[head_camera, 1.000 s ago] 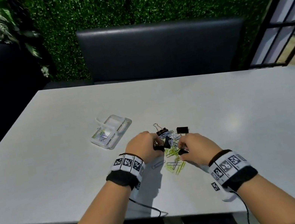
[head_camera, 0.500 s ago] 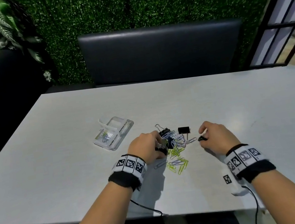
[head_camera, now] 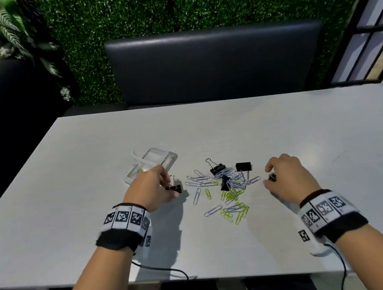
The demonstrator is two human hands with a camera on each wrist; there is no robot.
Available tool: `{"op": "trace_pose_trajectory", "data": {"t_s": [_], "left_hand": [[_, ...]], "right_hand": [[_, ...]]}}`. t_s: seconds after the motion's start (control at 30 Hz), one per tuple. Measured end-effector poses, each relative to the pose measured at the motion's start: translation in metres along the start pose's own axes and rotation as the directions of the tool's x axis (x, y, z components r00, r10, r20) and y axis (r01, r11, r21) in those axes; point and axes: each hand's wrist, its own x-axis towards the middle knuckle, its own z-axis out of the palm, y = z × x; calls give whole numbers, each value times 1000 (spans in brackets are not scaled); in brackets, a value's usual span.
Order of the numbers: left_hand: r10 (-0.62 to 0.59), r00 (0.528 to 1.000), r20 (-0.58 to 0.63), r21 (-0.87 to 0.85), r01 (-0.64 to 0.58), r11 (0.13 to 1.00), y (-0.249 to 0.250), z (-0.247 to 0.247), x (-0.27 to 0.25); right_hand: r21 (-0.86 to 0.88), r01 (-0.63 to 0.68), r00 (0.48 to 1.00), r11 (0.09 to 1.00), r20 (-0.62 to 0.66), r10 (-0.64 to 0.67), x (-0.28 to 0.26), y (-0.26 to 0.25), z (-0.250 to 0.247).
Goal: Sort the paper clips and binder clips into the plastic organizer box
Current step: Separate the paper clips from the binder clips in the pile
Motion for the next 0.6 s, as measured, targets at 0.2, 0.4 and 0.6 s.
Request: {"op": "trace_pose_trajectory", "data": {"t_s": [0.2,0.4,0.6], "left_hand": [[59,998,-11,150,-57,987,8,13,-8],[231,947,224,150,-268,952,63,41,-35],[250,941,226,210,-298,931,82,64,-27]], "right_hand": [[158,257,923,953,251,-290,-23,-39,6],[63,236,928,970,281,-244,-23,-49,16],[-10,248,945,969,223,-240,-22,-55,23]]}}
